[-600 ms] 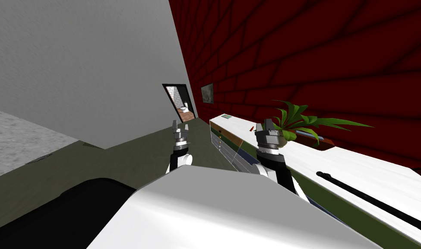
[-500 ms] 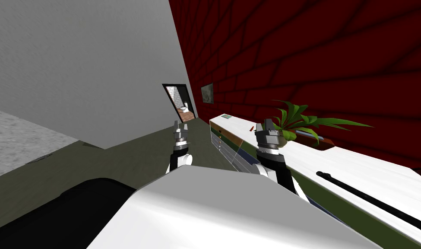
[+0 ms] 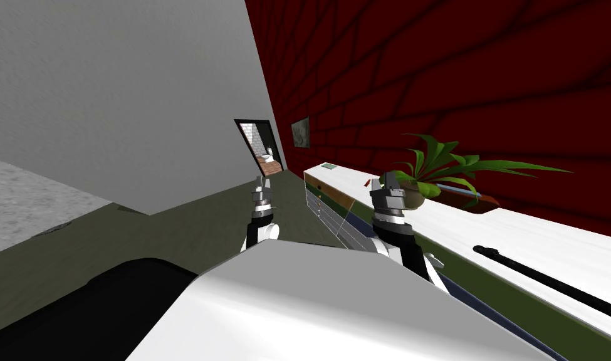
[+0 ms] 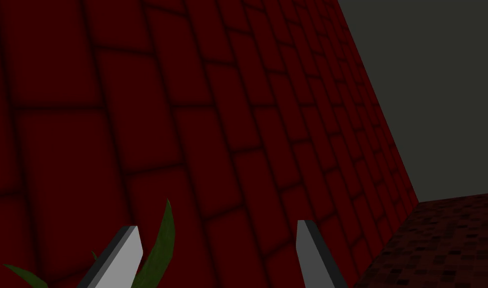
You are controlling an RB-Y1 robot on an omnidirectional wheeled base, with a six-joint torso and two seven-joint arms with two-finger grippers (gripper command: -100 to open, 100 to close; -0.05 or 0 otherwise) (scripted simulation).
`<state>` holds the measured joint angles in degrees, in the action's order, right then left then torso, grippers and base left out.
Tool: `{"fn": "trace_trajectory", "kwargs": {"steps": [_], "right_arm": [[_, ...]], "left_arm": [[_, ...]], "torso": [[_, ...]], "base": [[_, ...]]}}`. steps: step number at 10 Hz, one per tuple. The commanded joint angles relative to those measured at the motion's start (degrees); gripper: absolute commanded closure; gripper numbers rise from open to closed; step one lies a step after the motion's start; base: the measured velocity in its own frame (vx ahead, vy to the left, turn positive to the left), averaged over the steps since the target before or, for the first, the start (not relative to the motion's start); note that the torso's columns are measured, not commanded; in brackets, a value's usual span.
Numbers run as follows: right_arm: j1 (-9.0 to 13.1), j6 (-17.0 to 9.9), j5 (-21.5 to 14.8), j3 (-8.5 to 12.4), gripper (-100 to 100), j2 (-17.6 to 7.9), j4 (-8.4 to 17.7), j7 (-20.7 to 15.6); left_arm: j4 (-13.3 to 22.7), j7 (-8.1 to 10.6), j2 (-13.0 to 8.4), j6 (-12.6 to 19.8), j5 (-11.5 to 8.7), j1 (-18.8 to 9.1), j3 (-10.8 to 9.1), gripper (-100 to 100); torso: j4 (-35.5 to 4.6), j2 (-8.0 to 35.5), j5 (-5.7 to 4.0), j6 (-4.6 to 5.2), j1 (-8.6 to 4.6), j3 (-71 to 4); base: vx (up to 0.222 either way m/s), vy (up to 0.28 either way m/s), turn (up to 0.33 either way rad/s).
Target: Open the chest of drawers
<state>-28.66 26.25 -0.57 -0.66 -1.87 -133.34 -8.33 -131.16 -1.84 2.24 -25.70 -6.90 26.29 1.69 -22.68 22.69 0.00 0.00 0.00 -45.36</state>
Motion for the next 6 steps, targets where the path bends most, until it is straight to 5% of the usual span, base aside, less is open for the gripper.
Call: {"fn": "trace_trajectory", "kwargs": {"steps": [1, 3, 4, 6], "right_arm": [[0.0, 0.0, 0.0, 0.0, 0, 0.0, 0.0, 0.0], [0.0, 0.0, 0.0, 0.0, 0, 0.0, 0.0, 0.0], [0.4, -1.9, -1.2, -0.5, -100, -1.6, 1.7, -0.4], [1.1, -4.8, -3.0, -1.3, -100, -3.0, 4.1, -0.9]], "left_arm": [[0.0, 0.00, 0.0, 0.0, 0.0, 0.0, 0.00, 0], [0.0, 0.00, 0.0, 0.0, 0.0, 0.0, 0.00, 0], [0.0, 0.00, 0.0, 0.0, 0.0, 0.0, 0.00, 0], [0.0, 0.00, 0.0, 0.0, 0.0, 0.0, 0.00, 0]], "torso": [[-4.2, 4.2, 0.00, 0.00, 0.00, -8.5], [-12.7, 12.7, 0.00, 0.00, 0.00, -25.4], [-16.9, 16.9, 0.00, 0.00, 0.00, -33.8], [-19.4, 19.3, 0.02, -0.01, 0.07, -38.9]], "base": [[0.000, 0.000, 0.000], [0.000, 0.000, 0.000], [0.014, 0.013, 0.079], [0.020, 0.029, 0.110]]}}
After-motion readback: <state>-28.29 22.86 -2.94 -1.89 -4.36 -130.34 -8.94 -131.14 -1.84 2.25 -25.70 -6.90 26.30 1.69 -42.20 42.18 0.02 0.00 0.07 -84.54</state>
